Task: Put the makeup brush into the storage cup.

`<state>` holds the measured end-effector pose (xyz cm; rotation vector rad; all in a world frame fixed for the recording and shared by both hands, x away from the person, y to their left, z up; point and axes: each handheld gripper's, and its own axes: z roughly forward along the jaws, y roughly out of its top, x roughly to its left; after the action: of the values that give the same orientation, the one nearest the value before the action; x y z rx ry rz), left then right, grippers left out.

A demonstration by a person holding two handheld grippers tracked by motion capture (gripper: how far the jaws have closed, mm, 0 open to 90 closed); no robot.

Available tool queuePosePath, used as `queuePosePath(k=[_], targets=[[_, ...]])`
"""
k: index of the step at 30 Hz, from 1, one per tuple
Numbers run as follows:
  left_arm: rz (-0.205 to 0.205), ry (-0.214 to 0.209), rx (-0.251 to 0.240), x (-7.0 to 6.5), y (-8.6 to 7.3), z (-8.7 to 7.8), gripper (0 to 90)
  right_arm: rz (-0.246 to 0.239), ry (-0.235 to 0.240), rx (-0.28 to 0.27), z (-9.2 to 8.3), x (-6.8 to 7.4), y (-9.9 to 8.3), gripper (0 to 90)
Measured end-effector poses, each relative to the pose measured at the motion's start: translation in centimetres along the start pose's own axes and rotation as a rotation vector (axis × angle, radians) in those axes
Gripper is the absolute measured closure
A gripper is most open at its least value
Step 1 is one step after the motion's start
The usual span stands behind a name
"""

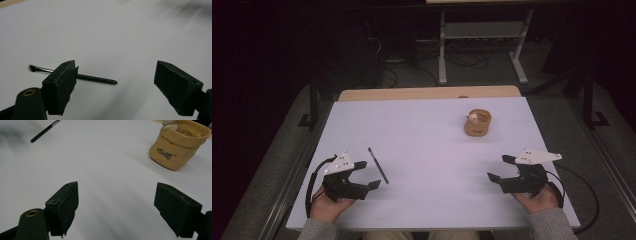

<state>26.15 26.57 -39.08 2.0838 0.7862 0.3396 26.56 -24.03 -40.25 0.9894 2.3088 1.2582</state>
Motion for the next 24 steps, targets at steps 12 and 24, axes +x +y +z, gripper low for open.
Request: queuePosePath(k=[12, 24], targets=[[0.0, 0.001, -0.002, 0.05, 0.01, -0.11, 17.5, -0.012, 0.003, 0.002, 0.04, 0.37, 0.48, 19.4], [-0.002, 0.003, -0.005, 0.07, 0.04, -0.22, 17.5, -0.012, 0.008, 0.013, 0.16, 0.45, 0.59, 19.5]])
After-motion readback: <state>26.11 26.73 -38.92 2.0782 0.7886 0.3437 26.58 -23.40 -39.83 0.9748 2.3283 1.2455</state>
